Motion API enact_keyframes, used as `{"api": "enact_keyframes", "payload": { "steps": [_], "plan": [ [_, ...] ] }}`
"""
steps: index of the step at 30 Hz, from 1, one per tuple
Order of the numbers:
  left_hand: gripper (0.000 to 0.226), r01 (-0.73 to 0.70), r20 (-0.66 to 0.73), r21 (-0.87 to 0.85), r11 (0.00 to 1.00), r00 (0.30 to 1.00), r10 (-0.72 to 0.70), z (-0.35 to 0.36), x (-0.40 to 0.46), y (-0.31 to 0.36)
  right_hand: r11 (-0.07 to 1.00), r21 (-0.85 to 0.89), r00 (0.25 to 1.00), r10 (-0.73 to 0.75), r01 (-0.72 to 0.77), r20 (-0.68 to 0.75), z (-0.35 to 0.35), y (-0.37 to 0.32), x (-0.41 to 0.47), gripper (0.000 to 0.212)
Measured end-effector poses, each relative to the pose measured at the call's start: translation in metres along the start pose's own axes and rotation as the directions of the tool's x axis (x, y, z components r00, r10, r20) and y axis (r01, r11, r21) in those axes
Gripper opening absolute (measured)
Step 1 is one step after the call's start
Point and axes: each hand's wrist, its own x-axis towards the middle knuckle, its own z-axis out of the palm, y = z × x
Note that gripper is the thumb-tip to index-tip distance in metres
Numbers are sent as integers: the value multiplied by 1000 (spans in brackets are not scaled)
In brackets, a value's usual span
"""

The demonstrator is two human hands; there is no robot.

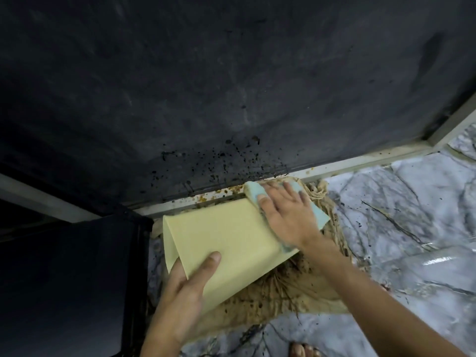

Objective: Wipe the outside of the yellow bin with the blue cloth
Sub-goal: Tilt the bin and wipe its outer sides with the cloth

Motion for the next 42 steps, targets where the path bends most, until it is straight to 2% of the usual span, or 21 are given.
{"api": "enact_keyframes", "payload": {
  "steps": [2, 4, 7, 9, 11, 13, 14, 15, 17, 19, 21, 22, 24, 27, 29, 32, 34, 35, 37, 39, 42],
  "plan": [
    [36, -17, -3, -9, 1000, 1000, 17, 1, 1, 1, 989, 1, 989, -148, 148, 19, 8, -39, -13, 55],
    [44, -26, 21, -24, 999, 999, 27, -4, 2, 1, 944, 42, 945, -328, 328, 3, 19, -66, -36, 53],
    [52, -32, 59, 30, 999, 998, 30, -13, 1, 0, 879, 4, 879, -476, 477, -25, 26, -53, -59, 53],
    [41, -7, 19, 25, 1000, 1000, 6, -18, 3, -5, 918, -29, 917, -397, 396, -29, 22, -17, -47, 53],
    [39, 31, 2, 27, 999, 1000, -31, -19, 2, -8, 986, -20, 985, -169, 168, -37, 12, 15, -26, 57],
    [36, 54, 17, 40, 998, 998, -55, -16, 2, -4, 1000, 5, 999, 22, -21, -47, 7, 21, -11, 61],
    [35, 60, 12, 43, 997, 998, -61, -14, 2, -2, 999, -2, 999, 33, -33, -43, 8, 10, -10, 62],
    [36, 69, 0, 44, 997, 998, -69, -12, 3, -2, 1000, -19, 1000, -3, 3, -30, 10, -6, -13, 63],
    [41, 53, 0, 28, 998, 999, -53, -10, 3, 1, 986, -24, 986, -167, 167, -5, 18, -50, -35, 62],
    [45, 35, 14, 26, 999, 999, -35, -12, 0, 2, 940, 9, 940, -341, 341, 20, 26, -77, -61, 60],
    [49, 69, 27, -12, 998, 997, -69, -16, -1, 2, 902, 23, 902, -431, 431, 17, 32, -69, -74, 58],
    [51, 111, 33, -39, 993, 993, -110, -19, -2, 5, 904, -3, 904, -428, 428, -1, 32, -54, -71, 57],
    [51, 177, 40, -53, 983, 984, -175, -23, -1, 17, 947, -29, 947, -320, 320, -35, 26, -16, -52, 55],
    [35, 224, 13, -24, 974, 975, -224, -20, 21, 43, 989, -5, 985, -145, 145, -89, 11, 27, -22, 60],
    [47, 272, -41, -52, 961, 961, -274, -15, 42, 58, 988, 63, 987, -134, 140, -92, 7, 38, -13, 62],
    [56, 219, -118, -20, 975, 968, -220, -7, 63, 65, 974, 164, 984, -136, 154, -115, 7, 49, -9, 64],
    [65, 192, -143, 43, 981, 973, -184, 0, 65, 63, 962, 247, 984, -80, 118, -159, 6, 59, -10, 62],
    [72, 177, -146, 83, 981, 976, -164, 3, 57, 63, 952, 296, 980, -24, 83, -200, 6, 63, -12, 58],
    [65, 154, -133, 117, 981, 981, -139, 3, 40, 55, 922, 384, 939, 96, 41, -330, 8, 70, -22, 44],
    [65, 165, -86, 137, 977, 984, -155, 0, 19, 45, 918, 393, 897, 130, 52, -422, 10, 75, -31, 36],
    [36, 177, -28, 30, 984, 984, -176, -9, -5, 35, 902, 429, 862, 182, 44, -473, 0, 80, -46, 42]
  ]
}}
